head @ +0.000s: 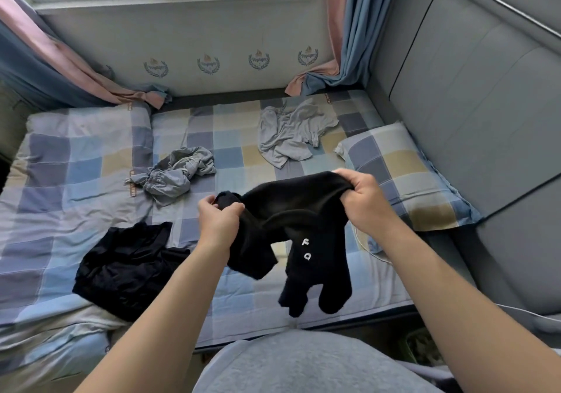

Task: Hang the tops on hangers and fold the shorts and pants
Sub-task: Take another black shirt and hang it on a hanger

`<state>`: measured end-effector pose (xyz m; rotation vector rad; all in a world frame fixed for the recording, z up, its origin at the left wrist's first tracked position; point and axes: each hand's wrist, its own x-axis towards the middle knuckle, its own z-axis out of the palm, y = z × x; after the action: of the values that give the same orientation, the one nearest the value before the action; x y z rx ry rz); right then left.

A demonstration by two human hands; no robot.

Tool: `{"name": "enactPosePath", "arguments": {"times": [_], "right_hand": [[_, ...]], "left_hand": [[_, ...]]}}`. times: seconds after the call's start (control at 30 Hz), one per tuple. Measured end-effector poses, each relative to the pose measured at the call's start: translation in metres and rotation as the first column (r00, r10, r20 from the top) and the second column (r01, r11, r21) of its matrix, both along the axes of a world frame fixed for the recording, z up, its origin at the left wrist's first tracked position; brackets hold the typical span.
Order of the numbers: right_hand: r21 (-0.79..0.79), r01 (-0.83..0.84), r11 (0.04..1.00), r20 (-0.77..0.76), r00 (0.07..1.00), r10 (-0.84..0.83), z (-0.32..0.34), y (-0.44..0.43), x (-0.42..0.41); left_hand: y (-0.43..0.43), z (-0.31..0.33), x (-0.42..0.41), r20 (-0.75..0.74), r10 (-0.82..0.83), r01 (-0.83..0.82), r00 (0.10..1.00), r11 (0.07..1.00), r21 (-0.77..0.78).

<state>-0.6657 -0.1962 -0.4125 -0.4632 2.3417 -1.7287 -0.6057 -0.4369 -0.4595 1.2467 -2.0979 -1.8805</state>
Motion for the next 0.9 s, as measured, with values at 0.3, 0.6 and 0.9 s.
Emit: {"name": "enactPosePath", "arguments": {"times": [0.3, 0.6, 0.9], "right_hand": [[-0.039, 0.007, 0.999, -0.013, 1.000, -0.007, 0.030, -0.018, -0.010], [-0.073, -0.032, 0.997, 0.112, 0.993, 0.040, 0.035, 0.001, -0.023], [0.059, -0.093, 0.994, 0.194, 0.978, 0.080, 0.004, 0.033, -0.029]], "left_hand": [[0.063, 0.013, 0.004, -0.220, -0.734, 0.701, 0.643, 0.679, -0.217], [0.074, 0.014, -0.011, -0.407, -0.537, 0.493, 0.739, 0.842, -0.217], [0.037, 0.043, -0.016, -0.461, -0.252, 0.302, 0.851, 0.953, 0.037]]}}
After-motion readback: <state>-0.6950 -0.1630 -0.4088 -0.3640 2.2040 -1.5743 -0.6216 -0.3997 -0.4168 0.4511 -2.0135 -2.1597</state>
